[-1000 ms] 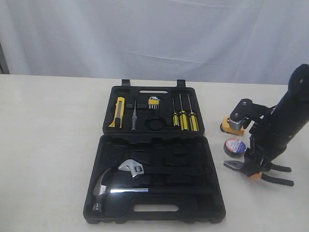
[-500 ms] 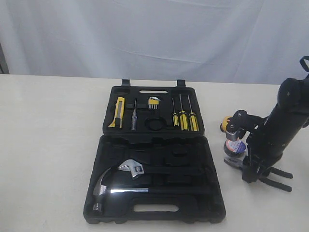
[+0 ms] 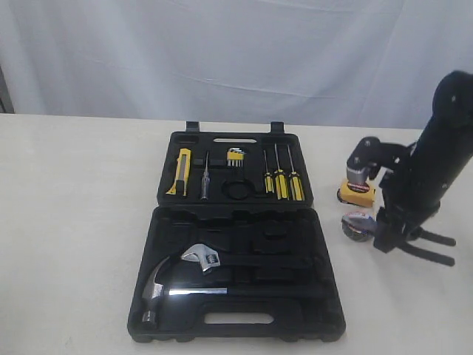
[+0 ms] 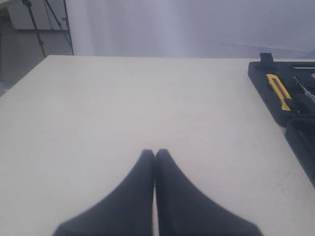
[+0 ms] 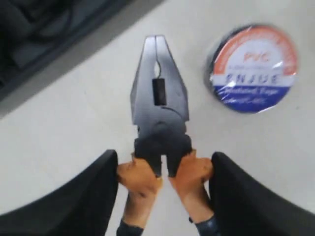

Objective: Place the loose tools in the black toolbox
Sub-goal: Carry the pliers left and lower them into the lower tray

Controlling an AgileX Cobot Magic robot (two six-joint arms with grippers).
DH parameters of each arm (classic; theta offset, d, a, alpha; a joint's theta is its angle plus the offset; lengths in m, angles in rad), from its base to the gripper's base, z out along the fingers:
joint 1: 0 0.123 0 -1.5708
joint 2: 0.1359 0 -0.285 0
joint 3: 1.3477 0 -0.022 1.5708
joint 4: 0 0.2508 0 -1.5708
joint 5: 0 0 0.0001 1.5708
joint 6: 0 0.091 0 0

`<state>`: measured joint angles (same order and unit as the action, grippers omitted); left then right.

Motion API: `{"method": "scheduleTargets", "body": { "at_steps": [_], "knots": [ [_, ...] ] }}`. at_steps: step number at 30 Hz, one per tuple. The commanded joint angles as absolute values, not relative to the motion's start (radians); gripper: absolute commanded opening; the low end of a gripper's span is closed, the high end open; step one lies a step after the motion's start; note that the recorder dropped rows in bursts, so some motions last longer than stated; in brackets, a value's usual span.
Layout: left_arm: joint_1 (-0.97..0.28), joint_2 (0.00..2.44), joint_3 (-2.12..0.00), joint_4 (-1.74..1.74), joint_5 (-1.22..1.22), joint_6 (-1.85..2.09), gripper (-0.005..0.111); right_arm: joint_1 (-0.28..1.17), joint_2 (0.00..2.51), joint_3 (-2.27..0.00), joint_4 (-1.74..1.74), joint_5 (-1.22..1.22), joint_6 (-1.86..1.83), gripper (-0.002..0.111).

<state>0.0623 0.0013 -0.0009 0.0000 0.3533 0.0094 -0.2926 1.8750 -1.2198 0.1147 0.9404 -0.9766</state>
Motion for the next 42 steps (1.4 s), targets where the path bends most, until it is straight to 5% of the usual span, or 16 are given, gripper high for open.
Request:
{"method": "scheduleTargets", "body": {
  "at_steps": [1,12,20,42],
  "knots": [
    [0.058,0.0,0.0,0.0,0.342,0.007,0.0,-0.261,1.765,-1.3,0.171,0.983,-0.976,0.0],
    [0.058,0.0,0.0,0.0,0.342,0.007,0.0,0.015,1.862,-1.373,0.208,0.749,-1.145,0.0],
    [0.058,0.0,0.0,0.0,0.342,0.007,0.0,0.037,2.079,-1.373,0.223,0.545,-1.149,0.0],
    [0.058,0.0,0.0,0.0,0.342,0.007,0.0,0.042,2.1,-1.373,0.482,0.738,-1.368,0.0]
  ]
}}
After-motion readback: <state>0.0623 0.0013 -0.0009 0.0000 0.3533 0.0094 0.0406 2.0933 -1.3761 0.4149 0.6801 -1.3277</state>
